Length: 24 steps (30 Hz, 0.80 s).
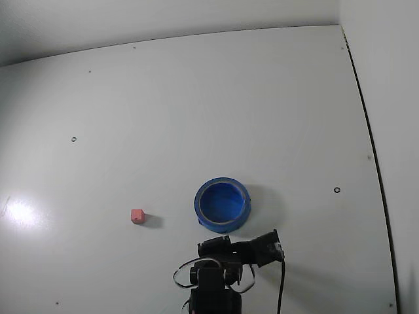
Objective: Grasp a block and put it in the bin.
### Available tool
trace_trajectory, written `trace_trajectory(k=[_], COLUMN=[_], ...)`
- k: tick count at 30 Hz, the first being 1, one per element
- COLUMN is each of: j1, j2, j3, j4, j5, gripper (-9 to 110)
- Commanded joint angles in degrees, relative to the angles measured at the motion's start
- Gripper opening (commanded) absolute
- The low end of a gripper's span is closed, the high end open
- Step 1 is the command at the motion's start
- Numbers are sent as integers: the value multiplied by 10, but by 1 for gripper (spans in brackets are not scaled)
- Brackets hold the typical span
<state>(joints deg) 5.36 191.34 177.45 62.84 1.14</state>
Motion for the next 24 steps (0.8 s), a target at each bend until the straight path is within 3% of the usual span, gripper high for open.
trace_trajectory(k=[1,18,24], j1=[-4,-4,-4], j2=[8,8,8], j3=[-12,-17,-86], j4=[-4,-6,-5], j5=[-4,-16,-233], gripper=[0,1,6])
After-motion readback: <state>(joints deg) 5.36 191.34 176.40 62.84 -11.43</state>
